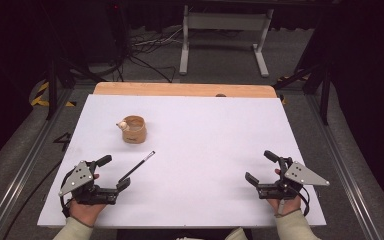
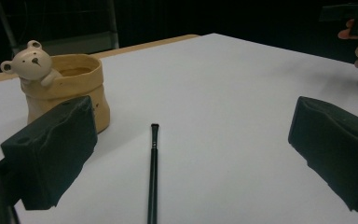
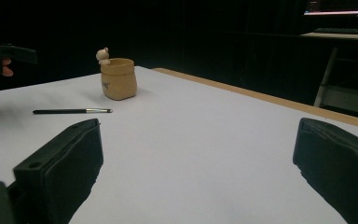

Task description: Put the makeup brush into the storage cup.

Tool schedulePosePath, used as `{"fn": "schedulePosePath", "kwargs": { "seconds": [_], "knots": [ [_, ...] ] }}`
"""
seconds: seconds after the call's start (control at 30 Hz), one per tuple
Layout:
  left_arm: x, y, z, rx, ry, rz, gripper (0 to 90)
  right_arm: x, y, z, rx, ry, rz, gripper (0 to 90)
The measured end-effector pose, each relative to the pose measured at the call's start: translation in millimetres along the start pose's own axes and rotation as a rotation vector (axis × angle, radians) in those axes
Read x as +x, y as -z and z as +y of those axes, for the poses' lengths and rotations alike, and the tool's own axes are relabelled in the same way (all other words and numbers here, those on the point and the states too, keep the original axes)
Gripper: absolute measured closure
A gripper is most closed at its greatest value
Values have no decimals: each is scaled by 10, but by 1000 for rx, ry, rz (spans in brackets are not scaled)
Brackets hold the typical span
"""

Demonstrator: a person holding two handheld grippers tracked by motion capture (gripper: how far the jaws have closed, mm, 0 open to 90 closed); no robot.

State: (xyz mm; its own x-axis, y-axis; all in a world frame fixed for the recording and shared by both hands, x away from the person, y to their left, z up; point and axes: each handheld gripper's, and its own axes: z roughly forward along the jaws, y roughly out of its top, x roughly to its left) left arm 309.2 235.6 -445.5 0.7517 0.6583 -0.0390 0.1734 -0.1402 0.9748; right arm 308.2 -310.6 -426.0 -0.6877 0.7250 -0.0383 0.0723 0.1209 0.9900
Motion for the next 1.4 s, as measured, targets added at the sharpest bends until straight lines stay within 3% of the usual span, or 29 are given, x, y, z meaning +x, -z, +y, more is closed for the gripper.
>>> {"fn": "schedulePosePath", "kwargs": {
  "seconds": [0.23, 0.63, 1.0, 1.4],
  "knots": [
    [1, -11, 18, -23, -6, -5, 5, -11, -8, -5, -2, -11, 6, 15],
    [43, -102, 167, -63, 38, -40, 0, -11, 14, -1, -6, -12, 3, 13],
    [-7, -268, 261, -53, -4, -67, 0, -24, 24, -4, -12, -16, 4, 13],
    [8, -399, 365, -54, -9, -101, 0, -23, 22, -2, -23, -3, 9, 18]
  ]
}}
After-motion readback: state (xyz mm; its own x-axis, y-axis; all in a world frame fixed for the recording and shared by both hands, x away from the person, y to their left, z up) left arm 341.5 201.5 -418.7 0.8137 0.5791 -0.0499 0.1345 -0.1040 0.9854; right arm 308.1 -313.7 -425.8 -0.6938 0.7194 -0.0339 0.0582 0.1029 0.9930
